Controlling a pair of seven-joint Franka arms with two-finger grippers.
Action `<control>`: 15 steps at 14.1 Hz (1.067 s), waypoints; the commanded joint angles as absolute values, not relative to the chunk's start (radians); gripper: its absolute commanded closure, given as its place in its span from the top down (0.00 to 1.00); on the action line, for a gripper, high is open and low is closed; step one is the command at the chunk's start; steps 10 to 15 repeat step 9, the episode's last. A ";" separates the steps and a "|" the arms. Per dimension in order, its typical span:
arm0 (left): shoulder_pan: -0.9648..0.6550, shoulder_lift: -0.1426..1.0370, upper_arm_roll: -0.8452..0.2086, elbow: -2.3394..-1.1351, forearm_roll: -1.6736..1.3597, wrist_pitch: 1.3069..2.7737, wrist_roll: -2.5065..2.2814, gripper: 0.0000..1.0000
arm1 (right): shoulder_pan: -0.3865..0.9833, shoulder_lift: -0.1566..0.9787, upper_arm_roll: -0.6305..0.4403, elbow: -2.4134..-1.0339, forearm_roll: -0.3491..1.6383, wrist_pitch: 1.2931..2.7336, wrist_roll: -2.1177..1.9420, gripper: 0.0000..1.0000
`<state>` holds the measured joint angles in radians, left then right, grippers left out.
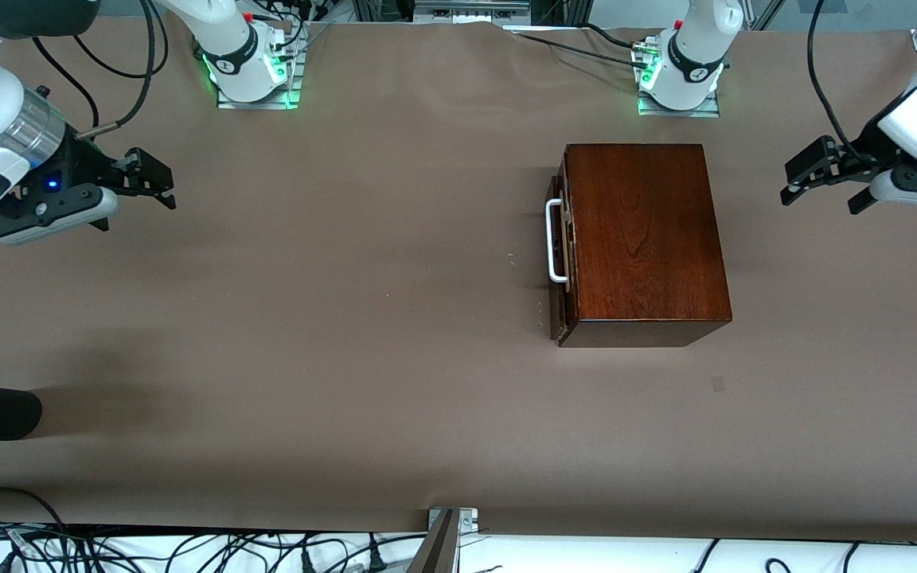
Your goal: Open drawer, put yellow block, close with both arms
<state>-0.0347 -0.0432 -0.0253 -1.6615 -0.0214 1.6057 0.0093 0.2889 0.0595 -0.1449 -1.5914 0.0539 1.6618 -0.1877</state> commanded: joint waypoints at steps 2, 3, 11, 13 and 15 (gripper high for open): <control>-0.066 -0.075 0.029 -1.721 -0.038 1.629 -0.006 1.00 | 0.279 0.063 -0.147 -1.572 0.048 1.654 -0.172 1.00; -0.067 -0.077 0.031 -1.721 -0.035 1.629 -0.012 1.00 | 0.278 0.063 -0.149 -1.572 0.048 1.654 -0.172 1.00; -0.080 -0.074 0.031 -1.721 -0.029 1.628 -0.014 1.00 | 0.275 0.063 -0.149 -1.569 0.052 1.655 -0.172 1.00; -0.080 -0.074 0.031 -1.721 -0.029 1.628 -0.014 1.00 | 0.275 0.063 -0.149 -1.569 0.052 1.655 -0.172 1.00; -0.080 -0.074 0.031 -1.721 -0.029 1.628 -0.014 1.00 | 0.275 0.063 -0.149 -1.569 0.052 1.655 -0.172 1.00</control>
